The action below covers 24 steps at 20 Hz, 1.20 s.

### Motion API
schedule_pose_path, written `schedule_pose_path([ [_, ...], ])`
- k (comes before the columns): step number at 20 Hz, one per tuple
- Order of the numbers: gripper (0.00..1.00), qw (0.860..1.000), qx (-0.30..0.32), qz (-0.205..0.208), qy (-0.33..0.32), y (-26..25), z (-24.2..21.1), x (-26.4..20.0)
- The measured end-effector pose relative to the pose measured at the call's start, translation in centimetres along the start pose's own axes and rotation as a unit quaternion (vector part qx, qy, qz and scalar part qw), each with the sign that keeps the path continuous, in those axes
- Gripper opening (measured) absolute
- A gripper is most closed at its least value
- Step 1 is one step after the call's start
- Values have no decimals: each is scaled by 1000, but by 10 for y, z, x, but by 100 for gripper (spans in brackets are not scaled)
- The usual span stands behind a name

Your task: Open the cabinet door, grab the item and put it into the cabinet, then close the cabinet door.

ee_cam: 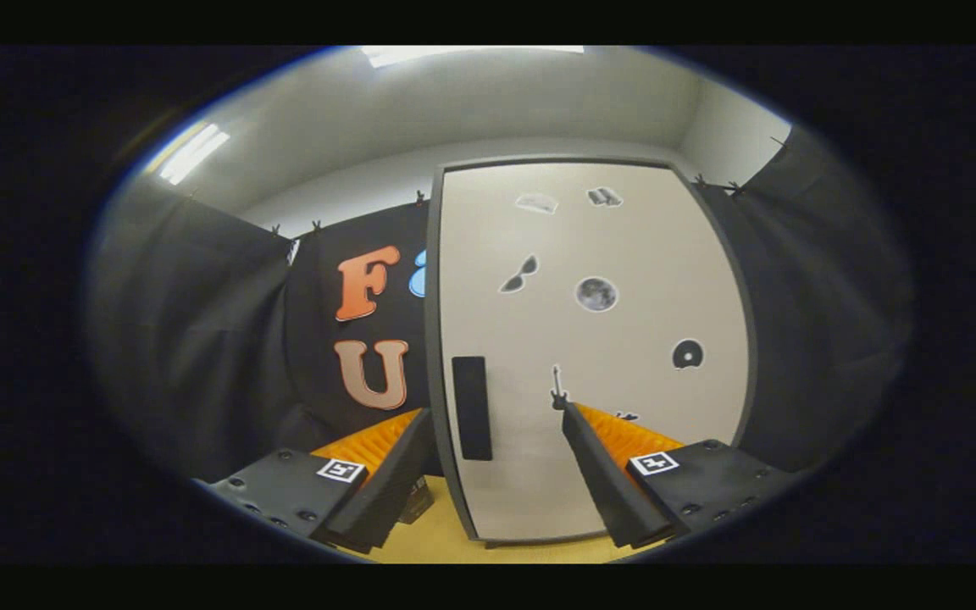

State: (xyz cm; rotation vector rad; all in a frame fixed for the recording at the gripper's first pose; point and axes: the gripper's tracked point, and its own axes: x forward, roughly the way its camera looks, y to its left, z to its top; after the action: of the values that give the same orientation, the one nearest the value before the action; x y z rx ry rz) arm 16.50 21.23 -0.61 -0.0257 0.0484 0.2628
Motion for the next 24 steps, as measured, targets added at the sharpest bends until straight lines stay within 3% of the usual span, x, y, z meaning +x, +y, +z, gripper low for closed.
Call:
schedule_pose_path([
  [4,97,999,-11,-28,39,4,-32,50],
  [10,97,997,13,-28,67,16,-52,73],
  [12,96,997,7,-45,64,14,-53,75],
  [14,85,995,-2,-67,71,11,-60,75],
  [15,66,996,7,-71,60,11,-57,72],
  [17,64,995,-2,-81,57,1,-58,75],
  [23,32,997,-19,-37,64,1,-58,68],
  [24,32,997,-21,-32,65,1,-58,67],
])
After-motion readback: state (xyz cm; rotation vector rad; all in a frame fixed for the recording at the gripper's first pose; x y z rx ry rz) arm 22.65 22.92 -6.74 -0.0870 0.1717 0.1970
